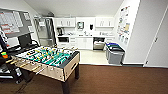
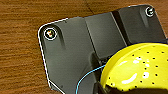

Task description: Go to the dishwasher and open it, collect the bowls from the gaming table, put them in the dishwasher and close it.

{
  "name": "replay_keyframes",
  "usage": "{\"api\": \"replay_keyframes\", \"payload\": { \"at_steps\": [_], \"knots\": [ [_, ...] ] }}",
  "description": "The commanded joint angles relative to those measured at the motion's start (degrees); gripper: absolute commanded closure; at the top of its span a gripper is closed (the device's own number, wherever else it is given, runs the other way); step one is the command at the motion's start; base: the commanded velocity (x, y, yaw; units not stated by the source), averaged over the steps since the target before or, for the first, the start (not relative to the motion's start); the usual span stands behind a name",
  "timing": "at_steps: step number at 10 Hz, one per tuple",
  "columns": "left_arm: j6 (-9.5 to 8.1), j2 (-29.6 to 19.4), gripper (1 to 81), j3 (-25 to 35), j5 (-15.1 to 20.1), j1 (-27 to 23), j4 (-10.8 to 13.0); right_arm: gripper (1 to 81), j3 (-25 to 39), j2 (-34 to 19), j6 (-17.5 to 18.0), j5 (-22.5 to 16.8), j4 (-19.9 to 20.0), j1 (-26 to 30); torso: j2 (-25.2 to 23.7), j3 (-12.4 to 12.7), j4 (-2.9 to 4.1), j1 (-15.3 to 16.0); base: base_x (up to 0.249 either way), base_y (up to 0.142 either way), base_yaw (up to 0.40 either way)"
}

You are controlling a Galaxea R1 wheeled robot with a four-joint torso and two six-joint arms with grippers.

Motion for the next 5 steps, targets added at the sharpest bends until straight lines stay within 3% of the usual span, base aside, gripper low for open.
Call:
{"api": "replay_keyframes", "payload": {
  "at_steps": [1,5],
  "knots": [
    [-0.09,0.2,81.1,-0.1,3.1,-3.1,0.4,81.1,-0.2,-0.7,-0.1,-2.2,0.0,2.9,0.0,0.0,0.00,0.0,0.171,-0.075,0.000],
    [-0.09,0.3,81.1,-0.1,3.1,-3.1,0.4,81.1,-0.3,-1.0,0.0,-2.2,0.4,2.8,0.0,0.0,0.00,0.0,0.172,-0.076,0.000]
  ]
}}
